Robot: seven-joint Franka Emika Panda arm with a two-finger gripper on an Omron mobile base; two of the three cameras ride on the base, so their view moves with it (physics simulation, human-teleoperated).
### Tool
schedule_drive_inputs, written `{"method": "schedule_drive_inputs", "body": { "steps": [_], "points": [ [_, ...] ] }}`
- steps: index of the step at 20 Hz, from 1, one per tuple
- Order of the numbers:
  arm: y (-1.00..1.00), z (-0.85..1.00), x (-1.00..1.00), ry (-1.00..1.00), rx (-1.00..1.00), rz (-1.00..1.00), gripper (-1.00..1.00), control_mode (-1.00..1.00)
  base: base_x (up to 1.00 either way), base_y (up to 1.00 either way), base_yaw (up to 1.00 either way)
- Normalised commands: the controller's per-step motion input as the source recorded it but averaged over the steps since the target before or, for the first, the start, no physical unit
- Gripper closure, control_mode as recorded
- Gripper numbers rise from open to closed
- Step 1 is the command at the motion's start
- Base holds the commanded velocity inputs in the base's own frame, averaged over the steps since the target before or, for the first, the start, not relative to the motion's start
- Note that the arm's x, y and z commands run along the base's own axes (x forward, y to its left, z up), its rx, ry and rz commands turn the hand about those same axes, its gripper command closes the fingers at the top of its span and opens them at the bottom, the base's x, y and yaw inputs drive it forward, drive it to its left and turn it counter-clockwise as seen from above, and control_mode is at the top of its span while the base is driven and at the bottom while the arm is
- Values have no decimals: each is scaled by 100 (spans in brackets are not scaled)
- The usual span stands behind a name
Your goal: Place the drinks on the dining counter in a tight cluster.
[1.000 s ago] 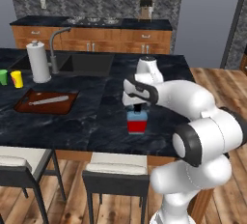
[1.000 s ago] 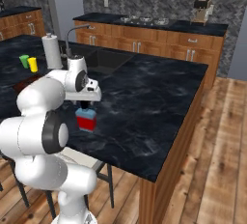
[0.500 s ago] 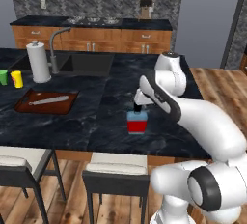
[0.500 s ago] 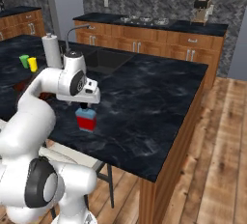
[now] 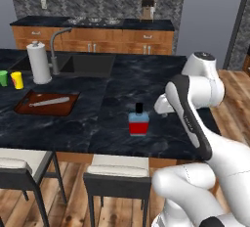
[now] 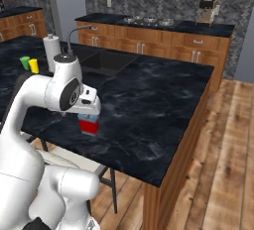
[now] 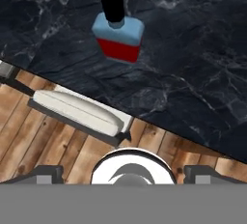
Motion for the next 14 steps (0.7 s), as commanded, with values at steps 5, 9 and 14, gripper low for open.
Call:
{"method": "schedule_drive_inputs", "body": {
  "steps": [5,9,14],
  "points": [
    [-7,55,-45,0,0,0,-100,-100,0,0,0],
    [0,0,0,0,0,0,-100,-100,0,0,0],
    [0,0,-3,0,0,0,-100,100,-35,-21,-8]
  ]
}}
